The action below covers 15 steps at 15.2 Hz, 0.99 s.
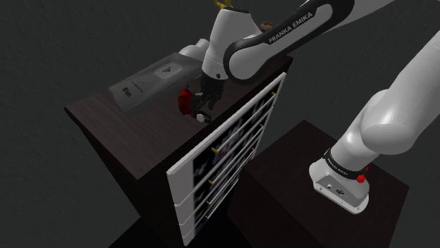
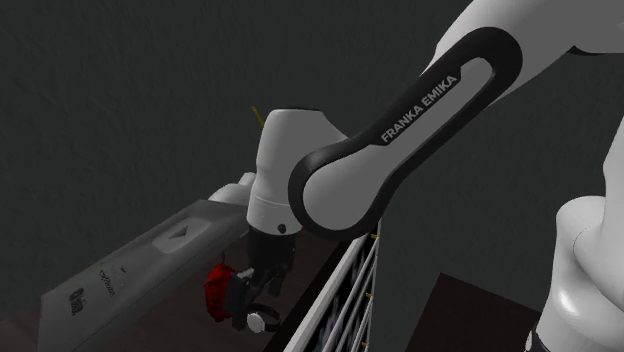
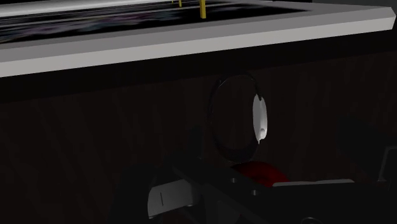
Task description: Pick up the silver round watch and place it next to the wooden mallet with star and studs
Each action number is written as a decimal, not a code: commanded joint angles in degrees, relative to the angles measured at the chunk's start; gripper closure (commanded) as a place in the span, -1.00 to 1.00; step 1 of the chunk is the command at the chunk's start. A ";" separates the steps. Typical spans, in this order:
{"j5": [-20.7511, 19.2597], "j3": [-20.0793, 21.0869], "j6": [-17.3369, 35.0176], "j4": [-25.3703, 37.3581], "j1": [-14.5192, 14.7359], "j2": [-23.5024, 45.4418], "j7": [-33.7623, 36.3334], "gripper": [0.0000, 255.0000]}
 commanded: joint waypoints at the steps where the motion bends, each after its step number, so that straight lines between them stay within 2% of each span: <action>1: 0.03 0.01 -0.01 -0.19 0.01 0.17 -0.03 -1.00; 3: 0.03 0.00 -0.01 -0.19 0.01 0.17 -0.03 -1.00; 4: 0.00 0.00 -0.01 -0.15 0.00 0.22 -0.03 1.00; 13: 0.02 0.00 -0.01 -0.19 0.01 0.17 -0.03 1.00; 15: 0.37 -0.07 -1.65 0.34 -0.02 -0.99 -0.14 1.00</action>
